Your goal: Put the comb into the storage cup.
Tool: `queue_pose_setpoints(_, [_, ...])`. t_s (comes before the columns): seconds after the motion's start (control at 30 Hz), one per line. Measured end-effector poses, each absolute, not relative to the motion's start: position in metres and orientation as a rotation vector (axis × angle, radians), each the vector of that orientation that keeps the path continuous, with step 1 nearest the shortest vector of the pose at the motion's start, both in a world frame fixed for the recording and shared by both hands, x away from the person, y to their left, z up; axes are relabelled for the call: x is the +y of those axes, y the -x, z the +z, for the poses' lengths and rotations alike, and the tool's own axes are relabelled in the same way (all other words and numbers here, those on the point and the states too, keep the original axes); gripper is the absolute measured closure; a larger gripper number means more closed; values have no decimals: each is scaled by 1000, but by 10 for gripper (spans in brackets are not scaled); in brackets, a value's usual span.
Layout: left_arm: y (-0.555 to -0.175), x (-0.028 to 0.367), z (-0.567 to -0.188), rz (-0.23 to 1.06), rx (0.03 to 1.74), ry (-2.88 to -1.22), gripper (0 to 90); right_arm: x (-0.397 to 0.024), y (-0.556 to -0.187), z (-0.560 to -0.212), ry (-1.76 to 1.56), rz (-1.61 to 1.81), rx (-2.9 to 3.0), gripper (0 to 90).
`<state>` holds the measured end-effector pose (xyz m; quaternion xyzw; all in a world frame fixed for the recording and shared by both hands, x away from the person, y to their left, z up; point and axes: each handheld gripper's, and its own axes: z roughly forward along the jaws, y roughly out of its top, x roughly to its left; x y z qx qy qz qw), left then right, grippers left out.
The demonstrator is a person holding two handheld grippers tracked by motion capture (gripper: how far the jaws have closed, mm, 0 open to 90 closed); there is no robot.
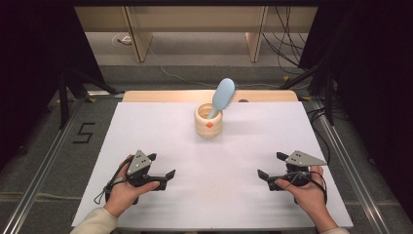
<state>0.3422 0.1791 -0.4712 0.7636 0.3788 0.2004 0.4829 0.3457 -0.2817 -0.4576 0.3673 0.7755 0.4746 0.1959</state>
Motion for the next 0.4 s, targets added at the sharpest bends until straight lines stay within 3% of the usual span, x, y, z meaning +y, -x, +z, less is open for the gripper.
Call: queue_pose_setpoints(0.4, [-342,179,-471,488,923,-1861,85,-281,-347,-460,-1031,1335,2180,27])
